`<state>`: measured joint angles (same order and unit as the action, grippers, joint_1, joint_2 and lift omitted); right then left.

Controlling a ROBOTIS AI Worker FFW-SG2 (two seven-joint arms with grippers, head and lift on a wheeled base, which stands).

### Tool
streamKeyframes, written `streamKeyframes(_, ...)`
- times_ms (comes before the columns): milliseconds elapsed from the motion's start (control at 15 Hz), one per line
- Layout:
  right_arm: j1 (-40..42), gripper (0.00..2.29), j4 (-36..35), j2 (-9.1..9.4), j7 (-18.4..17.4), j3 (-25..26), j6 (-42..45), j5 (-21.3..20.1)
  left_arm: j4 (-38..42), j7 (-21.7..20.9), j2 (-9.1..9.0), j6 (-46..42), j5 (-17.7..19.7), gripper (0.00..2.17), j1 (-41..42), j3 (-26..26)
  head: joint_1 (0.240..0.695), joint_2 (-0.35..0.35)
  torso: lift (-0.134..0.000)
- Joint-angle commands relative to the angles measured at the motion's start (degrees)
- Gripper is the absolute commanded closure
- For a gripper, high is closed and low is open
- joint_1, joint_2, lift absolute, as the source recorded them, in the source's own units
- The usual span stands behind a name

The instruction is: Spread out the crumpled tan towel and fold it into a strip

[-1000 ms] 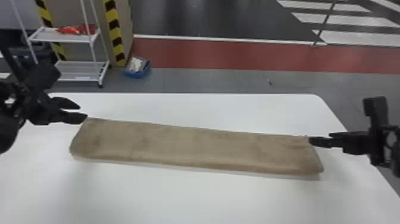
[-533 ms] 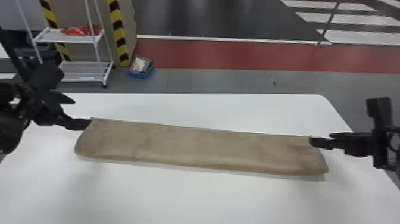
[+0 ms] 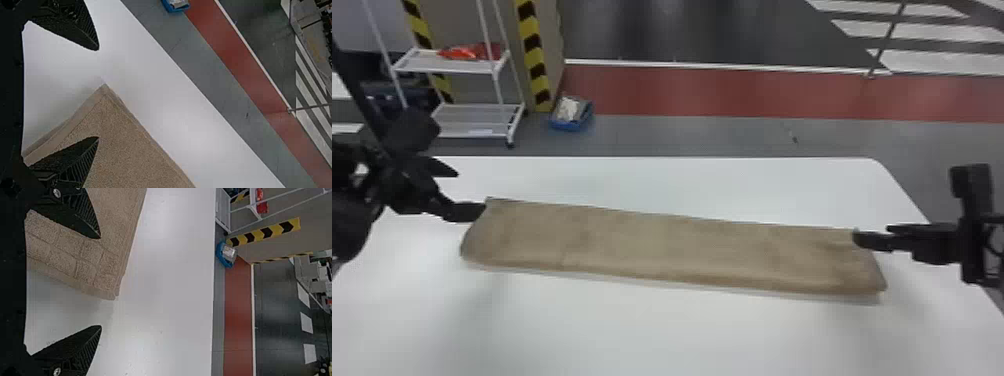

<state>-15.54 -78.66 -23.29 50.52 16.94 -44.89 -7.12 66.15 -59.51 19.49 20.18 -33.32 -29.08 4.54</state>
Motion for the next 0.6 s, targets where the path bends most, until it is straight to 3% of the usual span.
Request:
streamKeyframes(0,0.16,0.08,0.00,0.00,0.11,0.11,-0.07,0.00,0.12,-0.25,0.19,0.00,0.01,0.09,0.07,0.03,0.695,-0.072,-0.124)
streamKeyframes(533,0.95,0.08,-0.53,0.70,0.20,0.38,-1.12,0.00,1.44,-1.31,0.98,0.00,0.54,0.15,0.87,0.64,0.695,-0.069,-0.124)
